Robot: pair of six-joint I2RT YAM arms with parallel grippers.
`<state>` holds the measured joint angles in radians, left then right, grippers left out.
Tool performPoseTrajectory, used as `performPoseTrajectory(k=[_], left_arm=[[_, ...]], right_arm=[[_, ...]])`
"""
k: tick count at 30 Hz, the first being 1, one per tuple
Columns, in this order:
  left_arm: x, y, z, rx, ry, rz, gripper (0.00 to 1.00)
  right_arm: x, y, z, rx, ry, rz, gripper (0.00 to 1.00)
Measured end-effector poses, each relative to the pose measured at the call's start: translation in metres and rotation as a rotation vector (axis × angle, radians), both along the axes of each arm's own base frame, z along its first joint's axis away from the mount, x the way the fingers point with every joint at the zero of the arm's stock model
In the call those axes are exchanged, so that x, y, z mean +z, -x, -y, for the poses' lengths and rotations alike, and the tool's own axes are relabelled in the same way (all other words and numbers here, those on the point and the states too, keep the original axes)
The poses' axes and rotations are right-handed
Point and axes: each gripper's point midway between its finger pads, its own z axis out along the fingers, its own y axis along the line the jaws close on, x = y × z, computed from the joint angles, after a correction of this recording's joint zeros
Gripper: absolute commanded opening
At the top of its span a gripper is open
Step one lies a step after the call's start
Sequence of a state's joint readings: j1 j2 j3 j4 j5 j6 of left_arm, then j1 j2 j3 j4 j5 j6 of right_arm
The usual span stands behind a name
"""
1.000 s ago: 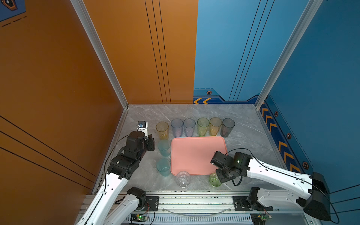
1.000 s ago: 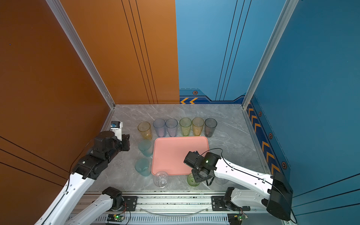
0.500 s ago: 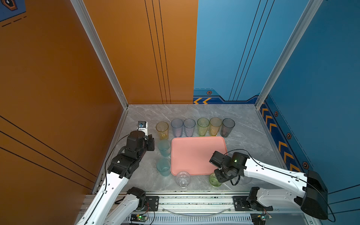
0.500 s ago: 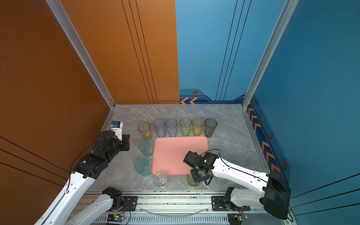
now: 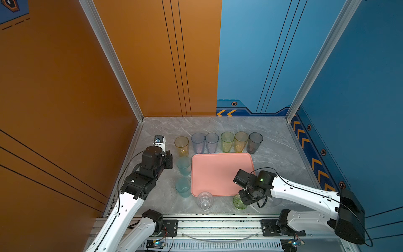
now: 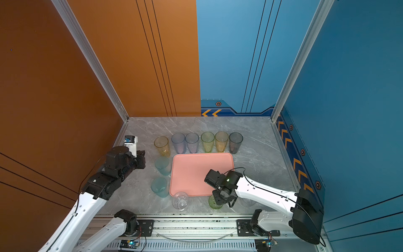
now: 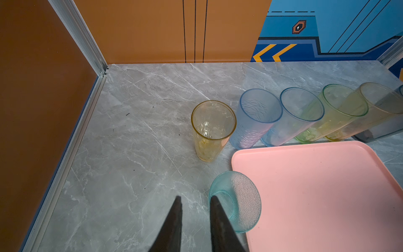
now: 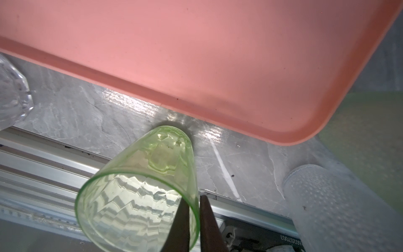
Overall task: Place the glasses into the tray
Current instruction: Pick up the glass from the bottom-center of the table, then place the glass on the tray.
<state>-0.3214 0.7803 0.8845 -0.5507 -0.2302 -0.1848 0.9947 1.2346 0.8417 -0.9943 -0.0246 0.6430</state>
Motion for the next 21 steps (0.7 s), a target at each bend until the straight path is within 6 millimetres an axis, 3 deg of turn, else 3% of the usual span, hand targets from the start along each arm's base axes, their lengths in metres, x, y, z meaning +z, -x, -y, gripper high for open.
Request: performPoseTrajectory(k=[10,16,21], left_arm=[[0.000,0.000,0.000,0.000,0.000,0.000,0.24],[0.000,0.000,0.000,0.000,0.000,0.000,0.24],[-0.001,0.000,0.000,0.000,0.000,-0.003,0.24]], right_arm=[[0.003,-0.002,-0.004,0.027,-0.002,0.008,0.00],[0.006,-0.008,-0.011,0.045,0.008,0.014,0.00],[0.035,-0.029,-0.026,0.070,0.001,0.077,0.00]])
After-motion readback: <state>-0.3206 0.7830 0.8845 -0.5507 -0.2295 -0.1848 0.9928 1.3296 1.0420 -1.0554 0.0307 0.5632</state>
